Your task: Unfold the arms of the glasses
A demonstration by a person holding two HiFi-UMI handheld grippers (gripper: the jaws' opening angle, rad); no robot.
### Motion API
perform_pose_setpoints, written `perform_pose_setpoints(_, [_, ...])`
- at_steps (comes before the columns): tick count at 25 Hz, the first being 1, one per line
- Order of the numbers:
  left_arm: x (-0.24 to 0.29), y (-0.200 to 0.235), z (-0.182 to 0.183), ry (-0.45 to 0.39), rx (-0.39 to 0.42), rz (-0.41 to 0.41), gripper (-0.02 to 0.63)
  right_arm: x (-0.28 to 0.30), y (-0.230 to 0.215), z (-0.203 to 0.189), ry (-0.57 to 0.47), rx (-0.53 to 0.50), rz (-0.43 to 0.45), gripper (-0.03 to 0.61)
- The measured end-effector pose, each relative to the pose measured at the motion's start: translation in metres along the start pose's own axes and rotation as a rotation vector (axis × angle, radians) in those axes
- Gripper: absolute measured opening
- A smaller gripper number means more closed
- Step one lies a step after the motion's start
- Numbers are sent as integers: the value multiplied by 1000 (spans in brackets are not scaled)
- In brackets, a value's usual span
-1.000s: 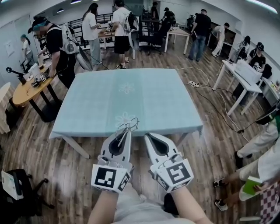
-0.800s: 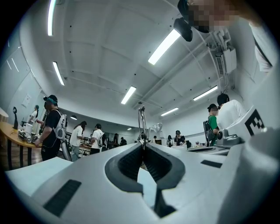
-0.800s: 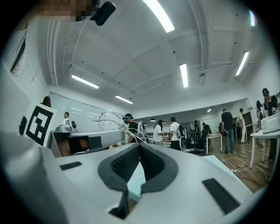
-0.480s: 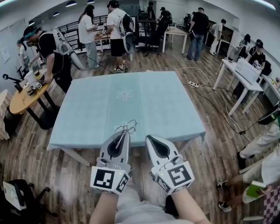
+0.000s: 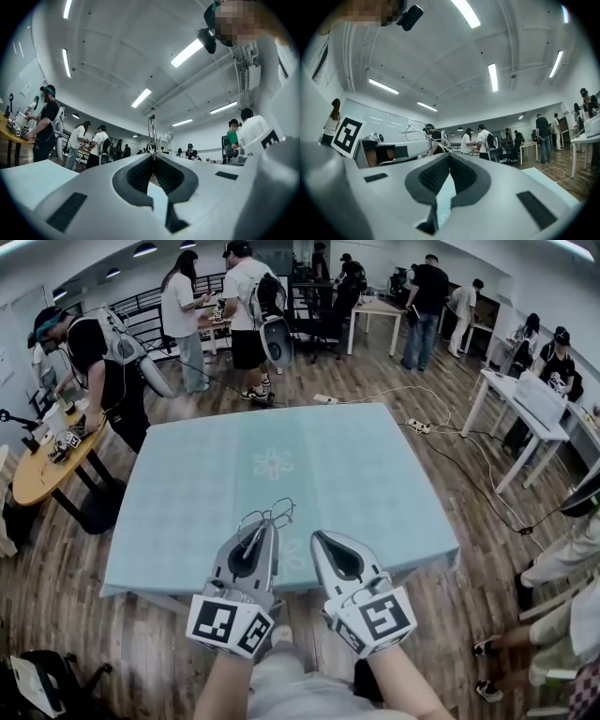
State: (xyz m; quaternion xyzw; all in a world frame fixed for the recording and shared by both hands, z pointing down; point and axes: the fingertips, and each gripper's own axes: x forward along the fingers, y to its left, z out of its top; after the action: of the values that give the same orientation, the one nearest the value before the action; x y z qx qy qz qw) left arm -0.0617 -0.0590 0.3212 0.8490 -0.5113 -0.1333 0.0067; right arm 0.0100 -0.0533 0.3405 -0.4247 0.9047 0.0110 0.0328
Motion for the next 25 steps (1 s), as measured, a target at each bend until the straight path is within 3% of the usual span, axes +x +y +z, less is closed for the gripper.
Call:
perform_pose_setpoints(12, [75, 83, -3, 9, -58, -53, 8, 115, -34, 3, -10, -38, -23, 6])
perform_pose_setpoints(17, [104, 97, -16, 38, -69, -52, 8, 136, -55, 0, 5, -45, -34, 6])
perform_pose_setpoints(25, [133, 98, -36, 83, -196, -61, 8, 146, -80, -3, 20, -55, 20, 8])
